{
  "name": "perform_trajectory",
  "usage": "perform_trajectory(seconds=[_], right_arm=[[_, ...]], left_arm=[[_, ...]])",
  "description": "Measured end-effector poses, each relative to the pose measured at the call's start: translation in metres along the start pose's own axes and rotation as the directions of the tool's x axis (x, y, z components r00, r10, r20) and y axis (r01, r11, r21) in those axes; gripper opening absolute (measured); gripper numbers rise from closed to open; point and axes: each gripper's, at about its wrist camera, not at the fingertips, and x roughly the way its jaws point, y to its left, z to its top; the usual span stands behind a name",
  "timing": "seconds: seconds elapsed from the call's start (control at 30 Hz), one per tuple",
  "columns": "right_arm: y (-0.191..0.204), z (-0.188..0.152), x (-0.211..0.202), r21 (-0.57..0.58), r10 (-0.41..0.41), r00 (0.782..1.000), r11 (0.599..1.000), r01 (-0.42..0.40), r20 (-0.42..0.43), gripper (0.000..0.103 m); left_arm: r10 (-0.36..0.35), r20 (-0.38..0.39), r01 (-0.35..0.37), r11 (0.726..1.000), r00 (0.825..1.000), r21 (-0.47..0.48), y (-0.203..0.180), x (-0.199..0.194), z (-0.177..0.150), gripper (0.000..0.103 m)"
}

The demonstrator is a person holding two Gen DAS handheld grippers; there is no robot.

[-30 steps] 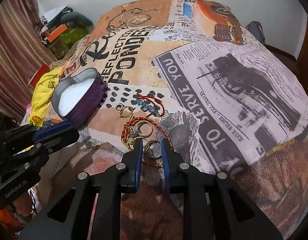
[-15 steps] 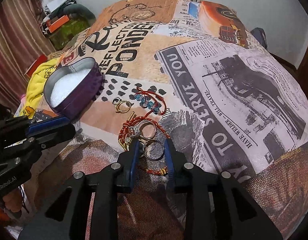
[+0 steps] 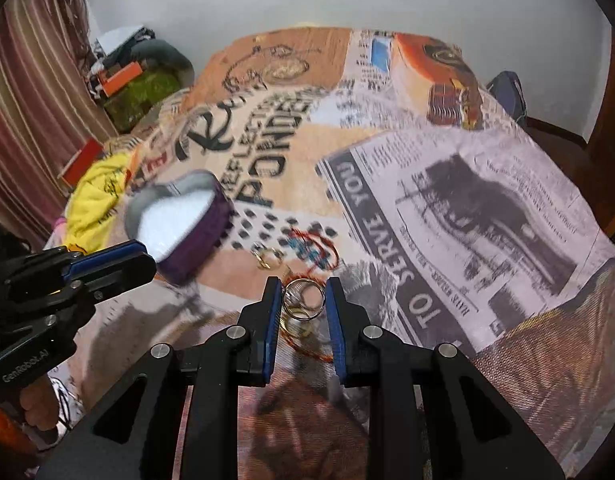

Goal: Organize jewelry
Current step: 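Drop the earring into the heart tin with the left tool while the right tool lowers the ring in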

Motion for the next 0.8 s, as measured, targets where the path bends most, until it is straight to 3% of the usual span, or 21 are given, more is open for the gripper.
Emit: perform_trajectory(seconds=[0.43, 0.8], right_arm=[[0.039, 0.037, -0.026, -0.031, 0.075, 0.987, 0.997, -0.071, 0.141, 0.02], [0.061, 0.055, -0.017, -0.061, 0.114, 0.98, 0.993, -0.105, 0.165, 0.02]], left_arm=[[0.073, 0.131, -0.07, 0.997, 0.989, -0.023, 0.026, -0.04, 0.026, 0.012], [0.122, 0.176, -0.115, 0.992, 0.977, -0.046, 0.054, -0.048, 0.038, 0.012]])
